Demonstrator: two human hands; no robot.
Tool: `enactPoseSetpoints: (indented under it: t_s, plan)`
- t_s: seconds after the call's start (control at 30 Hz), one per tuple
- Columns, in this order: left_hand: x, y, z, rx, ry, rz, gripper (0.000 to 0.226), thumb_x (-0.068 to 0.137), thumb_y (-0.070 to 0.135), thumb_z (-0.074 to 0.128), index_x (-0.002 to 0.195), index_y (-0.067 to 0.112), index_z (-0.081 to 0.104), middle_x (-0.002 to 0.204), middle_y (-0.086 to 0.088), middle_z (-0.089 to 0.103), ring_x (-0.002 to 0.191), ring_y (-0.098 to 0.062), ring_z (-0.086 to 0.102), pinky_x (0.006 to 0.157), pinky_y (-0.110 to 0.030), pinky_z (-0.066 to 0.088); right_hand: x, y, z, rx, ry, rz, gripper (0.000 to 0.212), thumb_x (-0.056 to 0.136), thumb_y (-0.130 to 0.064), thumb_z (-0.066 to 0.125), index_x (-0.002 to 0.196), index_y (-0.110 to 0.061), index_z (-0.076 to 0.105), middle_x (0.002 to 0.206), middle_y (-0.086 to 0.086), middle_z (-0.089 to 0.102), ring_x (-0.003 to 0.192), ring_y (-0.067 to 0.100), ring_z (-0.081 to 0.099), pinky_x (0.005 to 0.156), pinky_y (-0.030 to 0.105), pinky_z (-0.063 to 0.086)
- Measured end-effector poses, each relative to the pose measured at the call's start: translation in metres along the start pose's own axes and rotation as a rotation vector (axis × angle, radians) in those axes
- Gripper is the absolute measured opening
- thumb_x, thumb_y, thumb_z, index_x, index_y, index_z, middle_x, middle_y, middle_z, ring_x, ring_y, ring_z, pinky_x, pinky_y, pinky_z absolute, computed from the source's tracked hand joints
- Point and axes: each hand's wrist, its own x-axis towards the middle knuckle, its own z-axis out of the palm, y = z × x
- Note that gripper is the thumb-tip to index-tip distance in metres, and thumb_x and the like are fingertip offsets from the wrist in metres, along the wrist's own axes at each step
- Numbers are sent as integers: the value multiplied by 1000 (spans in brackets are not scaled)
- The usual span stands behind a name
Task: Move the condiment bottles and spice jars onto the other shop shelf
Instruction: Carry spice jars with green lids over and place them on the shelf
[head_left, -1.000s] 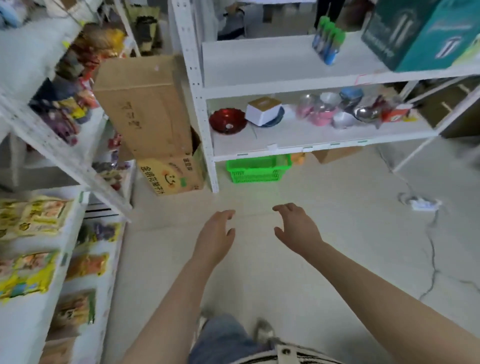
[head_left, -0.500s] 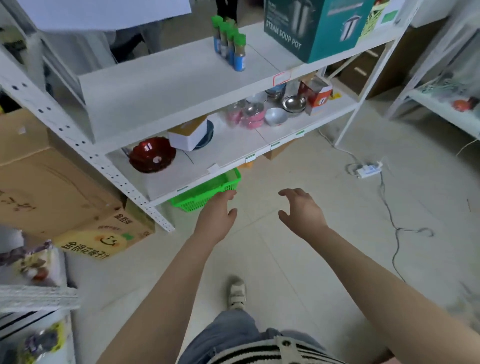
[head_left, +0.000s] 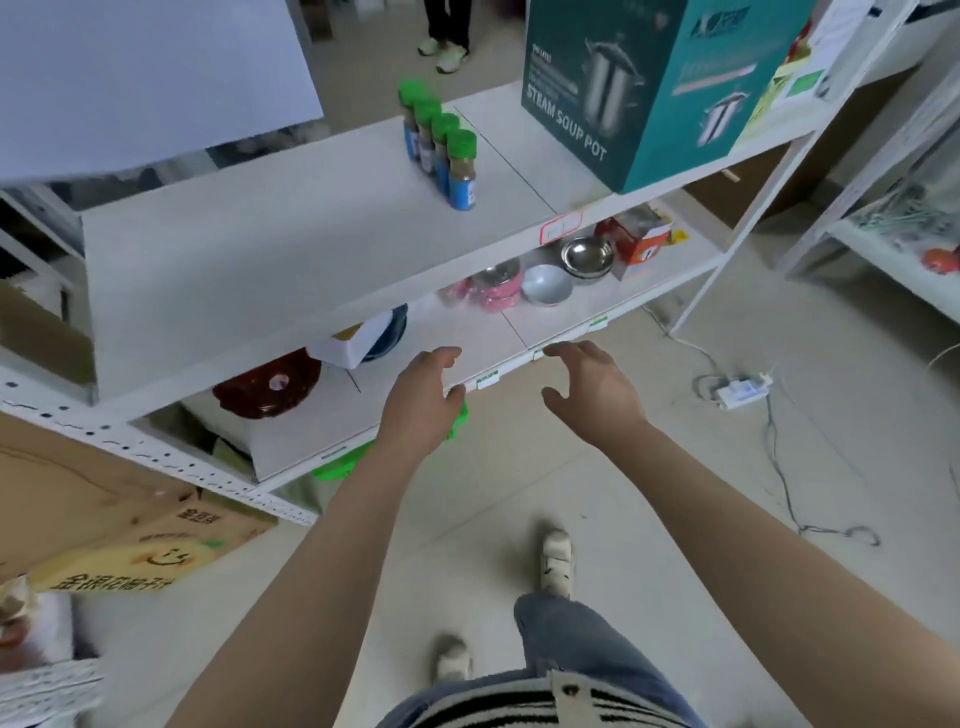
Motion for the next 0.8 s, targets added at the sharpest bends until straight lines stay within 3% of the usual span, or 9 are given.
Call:
enactPoseSetpoints:
  t_s: [0.23, 0.37, 0.53, 0.8]
  plan:
    - [105, 38, 16, -57, 135, -53, 42, 89, 10, 57, 130, 13, 52, 124, -7, 57, 118, -21, 52, 96, -27, 38, 112, 35, -30, 15, -48, -99, 50, 84, -22, 63, 133, -19, 49, 128, 9, 52, 120, 28, 48, 95, 39, 46]
    - [151, 45, 16, -57, 224, -100, 45, 87, 13, 59, 131, 13, 51, 122, -8, 57, 111, -22, 54, 88, -23, 37, 167, 39, -45, 24, -54, -158, 51, 84, -21, 63, 133, -20, 49, 127, 9, 53, 118, 27, 50, 93, 40, 49]
    - [212, 51, 10, -176, 304, -201, 54, 87, 18, 65, 136, 11, 45, 129, -11, 52, 114, -23, 54, 99, -33, 43, 223, 36, -51, 56, -49, -195, 49, 84, -20, 63, 131, -21, 51, 126, 8, 54, 115, 26, 53, 91, 36, 49]
    - [313, 44, 20, -273, 473, -289, 60, 75, 27, 77, 122, 4, 49, 115, -13, 52, 108, -32, 52, 88, -38, 47, 301, 34, -48, 46, -72, -201, 52, 84, -21, 63, 134, -21, 48, 126, 9, 54, 109, 27, 56, 90, 37, 50]
